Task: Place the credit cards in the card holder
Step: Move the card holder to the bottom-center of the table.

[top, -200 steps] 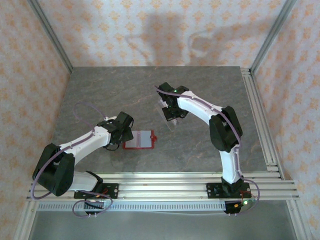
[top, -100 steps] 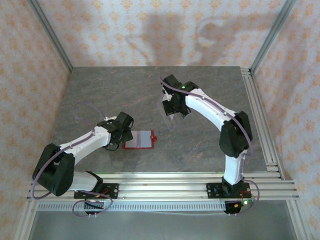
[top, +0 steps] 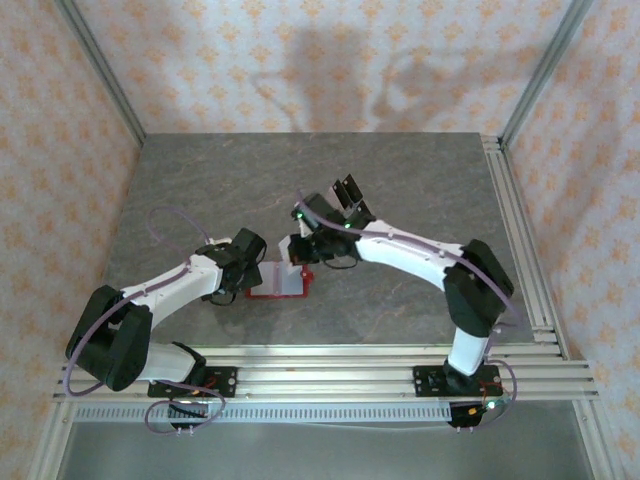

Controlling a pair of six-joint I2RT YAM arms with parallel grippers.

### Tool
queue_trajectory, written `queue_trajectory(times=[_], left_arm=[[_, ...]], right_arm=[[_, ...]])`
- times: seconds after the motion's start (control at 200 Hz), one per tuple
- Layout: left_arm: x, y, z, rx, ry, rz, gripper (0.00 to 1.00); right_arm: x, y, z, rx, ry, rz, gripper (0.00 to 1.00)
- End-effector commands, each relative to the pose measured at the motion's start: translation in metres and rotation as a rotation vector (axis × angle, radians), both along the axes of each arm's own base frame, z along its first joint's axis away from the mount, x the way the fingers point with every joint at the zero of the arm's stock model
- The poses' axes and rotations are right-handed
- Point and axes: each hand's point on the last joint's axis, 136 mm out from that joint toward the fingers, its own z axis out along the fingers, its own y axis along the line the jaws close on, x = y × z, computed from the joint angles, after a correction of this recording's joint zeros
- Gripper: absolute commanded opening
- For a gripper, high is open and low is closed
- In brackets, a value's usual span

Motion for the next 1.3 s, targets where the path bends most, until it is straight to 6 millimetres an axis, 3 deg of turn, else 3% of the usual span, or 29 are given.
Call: queue_trajectory(times=[0.0, 0.275, 0.59, 0.956, 1.296], left_arm=[[-0.006, 0.01, 0.003, 0.05, 0.001, 0.028, 1.0], [-0.004, 0.009, 0.004, 0.041, -0.009, 0.028, 1.0], [-0.001, 0.007, 0.004, 0.033, -0.018, 0.023, 1.0], [0.001, 0.004, 0.006, 0.017, -0.023, 0.02, 1.0], [0.003, -0.001, 0.011, 0.005, -0.024, -0.001, 1.0]], right_arm=[[0.013, 0.015, -0.013, 0.032, -0.017, -0.122, 0.0], [0.015, 0.014, -0.051, -0.058, -0.028, -0.23, 0.0], [0.004, 0.01, -0.088, -0.148, 0.014, -0.237, 0.0], [-0.014, -0.042, -0.107, -0.287, 0.006, -0.248, 0.0], [-0.023, -0.113, -0.117, -0.354, 0.034, -0.286, 0.0]])
